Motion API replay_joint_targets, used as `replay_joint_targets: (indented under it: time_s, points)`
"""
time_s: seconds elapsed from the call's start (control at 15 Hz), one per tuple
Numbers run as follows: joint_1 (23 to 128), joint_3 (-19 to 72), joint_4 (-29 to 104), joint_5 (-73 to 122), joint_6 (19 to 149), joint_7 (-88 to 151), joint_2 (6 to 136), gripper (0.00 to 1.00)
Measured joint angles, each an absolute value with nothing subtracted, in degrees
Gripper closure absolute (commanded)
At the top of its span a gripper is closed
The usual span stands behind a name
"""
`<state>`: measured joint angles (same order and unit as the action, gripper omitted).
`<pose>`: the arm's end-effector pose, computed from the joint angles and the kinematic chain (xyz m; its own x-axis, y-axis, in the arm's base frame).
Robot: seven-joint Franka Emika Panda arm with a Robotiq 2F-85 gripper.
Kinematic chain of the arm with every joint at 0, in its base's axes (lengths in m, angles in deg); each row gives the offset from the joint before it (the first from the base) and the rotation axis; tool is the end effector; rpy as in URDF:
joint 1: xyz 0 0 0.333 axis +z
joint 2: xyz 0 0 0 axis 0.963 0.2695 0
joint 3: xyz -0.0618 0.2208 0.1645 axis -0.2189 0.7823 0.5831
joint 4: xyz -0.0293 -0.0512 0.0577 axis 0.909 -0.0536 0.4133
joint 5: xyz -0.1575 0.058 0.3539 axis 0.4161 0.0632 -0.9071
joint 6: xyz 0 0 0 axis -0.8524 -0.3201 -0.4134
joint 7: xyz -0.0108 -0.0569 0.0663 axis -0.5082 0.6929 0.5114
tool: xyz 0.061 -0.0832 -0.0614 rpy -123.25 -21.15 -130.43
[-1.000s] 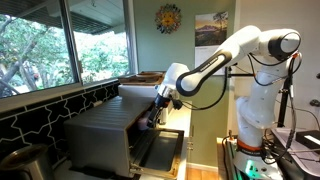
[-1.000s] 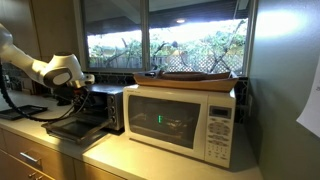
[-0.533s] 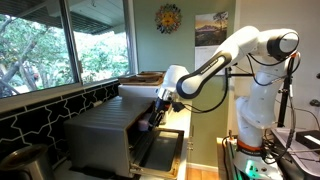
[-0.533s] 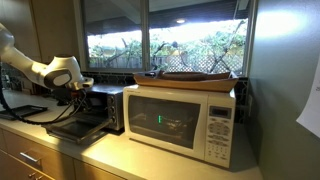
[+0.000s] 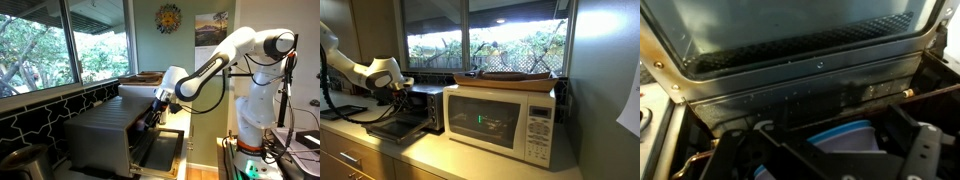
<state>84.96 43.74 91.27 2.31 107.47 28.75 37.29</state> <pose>0.4433 0.1798 0.3803 0.9034 -0.0539 0.4253 0.0609 -0.9659 -0.2516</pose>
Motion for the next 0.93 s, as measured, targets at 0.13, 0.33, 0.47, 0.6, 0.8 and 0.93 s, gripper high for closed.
replay_joint_targets:
  time_s: [0.13,0.33,0.47,0.6,0.8,0.93]
  points:
    - [85.2,43.8,91.0,2.8,108.9,28.7,37.9,0.0]
    - [85.4,43.6,90.7,2.8,104.9,28.2,38.3,0.0]
    - [85.4,43.5,90.5,2.8,99.6,27.5,38.3,0.0]
    - [85.4,43.2,90.1,2.8,95.1,26.8,38.3,0.0]
    - [85.5,42.6,88.6,2.1,90.6,26.8,38.2,0.0]
    - [86.2,40.9,87.0,-1.5,85.7,28.7,37.2,0.0]
